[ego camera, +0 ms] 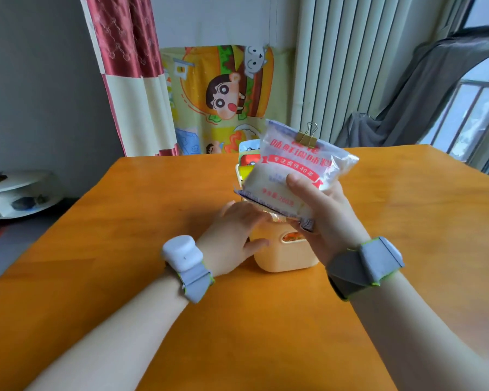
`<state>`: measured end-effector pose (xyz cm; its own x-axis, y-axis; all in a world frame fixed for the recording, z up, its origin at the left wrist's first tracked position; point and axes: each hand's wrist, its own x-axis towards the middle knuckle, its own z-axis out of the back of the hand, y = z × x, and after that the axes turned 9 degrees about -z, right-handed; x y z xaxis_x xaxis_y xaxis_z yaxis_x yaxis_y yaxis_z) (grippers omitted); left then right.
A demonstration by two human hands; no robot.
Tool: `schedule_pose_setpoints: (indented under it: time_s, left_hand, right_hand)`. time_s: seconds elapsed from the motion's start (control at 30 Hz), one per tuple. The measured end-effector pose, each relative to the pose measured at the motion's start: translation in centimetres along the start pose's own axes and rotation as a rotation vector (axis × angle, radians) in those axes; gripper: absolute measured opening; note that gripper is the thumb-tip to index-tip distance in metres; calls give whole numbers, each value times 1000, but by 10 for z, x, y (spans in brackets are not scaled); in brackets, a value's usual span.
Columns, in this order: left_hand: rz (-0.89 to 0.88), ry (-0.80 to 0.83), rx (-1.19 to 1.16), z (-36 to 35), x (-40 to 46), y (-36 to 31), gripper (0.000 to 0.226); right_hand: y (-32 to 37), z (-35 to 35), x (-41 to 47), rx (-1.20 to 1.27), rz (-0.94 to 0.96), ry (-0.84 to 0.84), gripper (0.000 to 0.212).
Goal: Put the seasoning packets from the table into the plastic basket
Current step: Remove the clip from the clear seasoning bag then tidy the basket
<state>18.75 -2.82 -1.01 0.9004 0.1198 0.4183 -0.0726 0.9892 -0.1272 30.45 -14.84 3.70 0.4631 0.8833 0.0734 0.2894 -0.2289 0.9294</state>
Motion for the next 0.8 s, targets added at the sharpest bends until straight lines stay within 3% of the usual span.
schedule_pose_setpoints:
  time_s: [0.13, 0.27, 0.37, 0.47, 0.6, 0.8]
  left_hand:
    - [-17, -113, -132, 13, -4, 13, 40]
    - [-138, -187, -87, 23, -36, 23, 18]
    - [-182, -183, -52, 36, -60, 27, 19]
    - [-187, -135, 45, 47, -76, 29, 8]
    - [-189, -157, 64, 51, -91, 26, 9]
    - [-212, -160, 121, 60, -115, 21, 15]
  right_hand:
    - [1, 0, -2, 5, -18, -65, 81]
    - [0, -3, -3, -66, 20, -116, 65]
    - [2, -13, -3, -181, 86, -115, 54]
    - [-5, -33, 0, -258, 85, -58, 59]
    - [-16, -50, 1, -346, 93, 26, 60]
    - [-17, -56, 3, -302, 57, 94, 57]
